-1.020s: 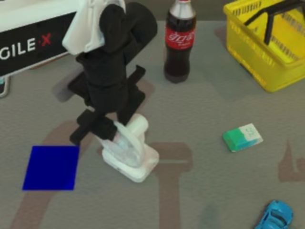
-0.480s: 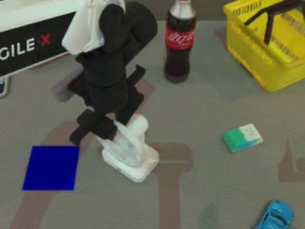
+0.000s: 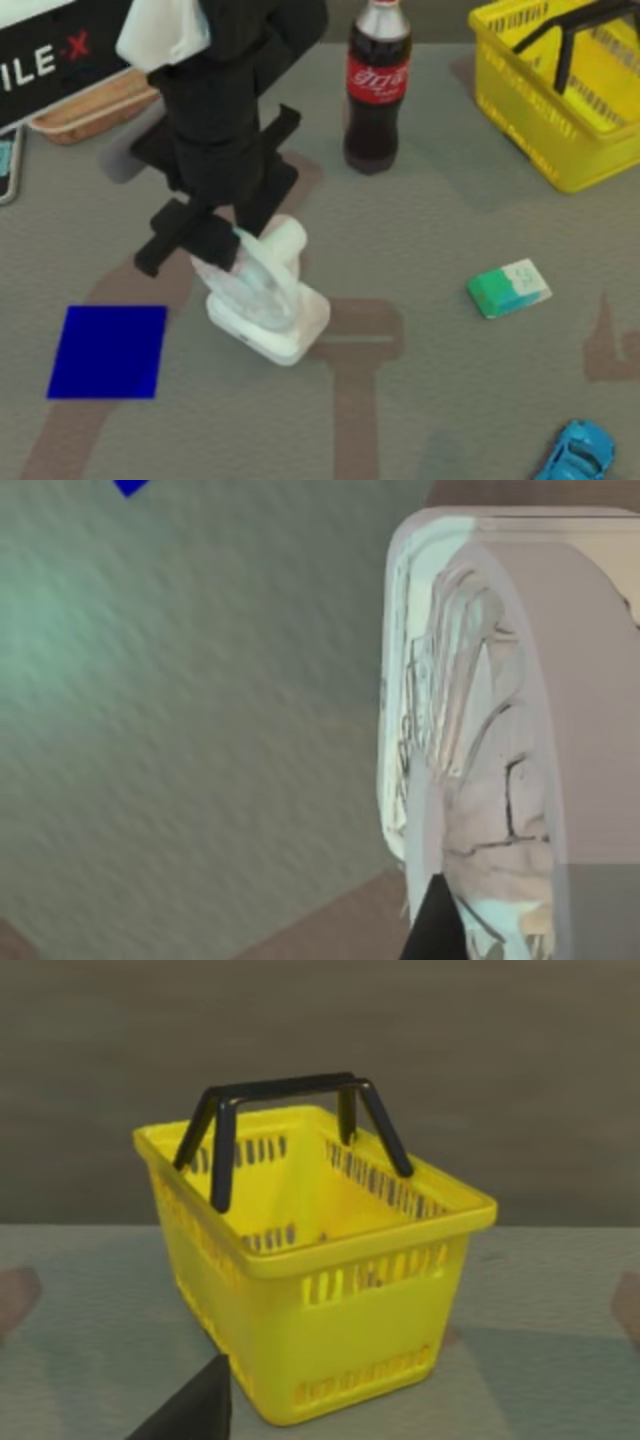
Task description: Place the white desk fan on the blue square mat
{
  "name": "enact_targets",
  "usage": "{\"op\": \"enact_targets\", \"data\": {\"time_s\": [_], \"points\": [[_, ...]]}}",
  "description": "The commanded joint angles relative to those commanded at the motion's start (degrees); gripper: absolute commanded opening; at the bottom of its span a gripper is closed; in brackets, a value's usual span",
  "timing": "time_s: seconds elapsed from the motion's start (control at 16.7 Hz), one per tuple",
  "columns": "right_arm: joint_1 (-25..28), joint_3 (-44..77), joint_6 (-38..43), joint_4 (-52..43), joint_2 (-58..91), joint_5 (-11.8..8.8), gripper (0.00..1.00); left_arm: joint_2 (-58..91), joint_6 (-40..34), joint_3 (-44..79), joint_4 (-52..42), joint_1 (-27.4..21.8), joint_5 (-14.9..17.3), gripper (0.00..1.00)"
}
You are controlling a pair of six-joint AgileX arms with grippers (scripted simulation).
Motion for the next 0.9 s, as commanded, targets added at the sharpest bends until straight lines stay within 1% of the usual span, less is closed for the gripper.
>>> {"op": "enact_targets", "data": {"time_s": [0.18, 0.42, 0.54, 0.6, 0.72, 0.9], "points": [[0.0, 0.0, 0.0, 0.0, 0.0, 0.0, 1.00, -0.2, 0.1, 3.6, -3.6, 0.4, 0.0, 0.00], [0.0, 0.0, 0.0, 0.0, 0.0, 0.0, 1.00, -0.2, 0.2, 3.6, -3.6, 0.1, 0.0, 0.00], [0.0, 0.0, 0.0, 0.0, 0.0, 0.0, 1.00, -1.0, -0.3, 2.7, -3.4, 1.0, 0.0, 0.00], [0.0, 0.0, 0.0, 0.0, 0.0, 0.0, 1.00, -2.3, -1.1, 1.3, -3.2, 2.4, 0.0, 0.00], [0.0, 0.0, 0.0, 0.0, 0.0, 0.0, 1.00, -6.0, -3.5, -2.9, -2.6, 6.6, -0.1, 0.00], [0.0, 0.0, 0.0, 0.0, 0.0, 0.0, 1.00, -13.1, -8.3, -11.7, -1.5, 15.9, -0.1, 0.00]]}}
